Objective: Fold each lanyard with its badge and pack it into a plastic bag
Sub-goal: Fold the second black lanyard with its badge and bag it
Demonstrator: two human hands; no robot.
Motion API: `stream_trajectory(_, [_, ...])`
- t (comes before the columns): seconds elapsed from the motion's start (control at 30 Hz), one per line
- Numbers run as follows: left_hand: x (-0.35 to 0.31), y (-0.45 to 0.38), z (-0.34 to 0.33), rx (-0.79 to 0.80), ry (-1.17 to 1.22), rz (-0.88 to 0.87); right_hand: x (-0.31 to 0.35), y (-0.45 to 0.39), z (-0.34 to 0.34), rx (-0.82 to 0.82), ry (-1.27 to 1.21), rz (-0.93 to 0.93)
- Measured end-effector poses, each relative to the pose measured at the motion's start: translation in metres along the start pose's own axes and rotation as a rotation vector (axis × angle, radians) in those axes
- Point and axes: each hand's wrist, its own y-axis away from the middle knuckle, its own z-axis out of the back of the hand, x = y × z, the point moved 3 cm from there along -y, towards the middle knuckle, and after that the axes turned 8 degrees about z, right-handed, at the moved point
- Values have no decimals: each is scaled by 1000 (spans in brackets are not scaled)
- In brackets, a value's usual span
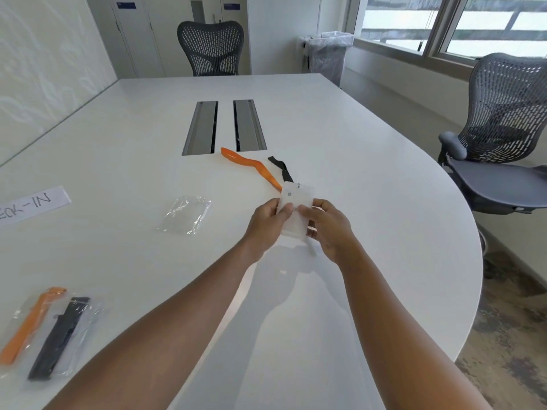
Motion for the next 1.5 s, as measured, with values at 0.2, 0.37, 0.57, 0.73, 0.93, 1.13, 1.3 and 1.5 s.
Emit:
stream_trajectory(0.2, [-25,11,21,-17,33,-35,15,-3,-17,-7,-77,40])
stream_trajectory(0.37, [-49,25,32,0,124,-150,31,-2,-41,209,82,167])
stream_trajectory(0.57, [-81,35,51,-11,228,-298,42,3,-69,222,449,298])
stream_trajectory(0.73, [-100,32,73,-137,323,-374,37,12,-86,233,572,375])
stream_trajectory(0.93, [-106,25,97,-272,339,-386,46,35,-96,493,541,296])
stream_trajectory(1.13, [-93,24,106,-433,71,-419,66,45,-109,681,168,265])
stream_trajectory(1.3, [-61,24,101,-346,-164,-360,81,41,-112,596,-101,231])
stream_trajectory(1.5, [-32,33,97,-249,-300,-294,77,23,-102,437,-257,203])
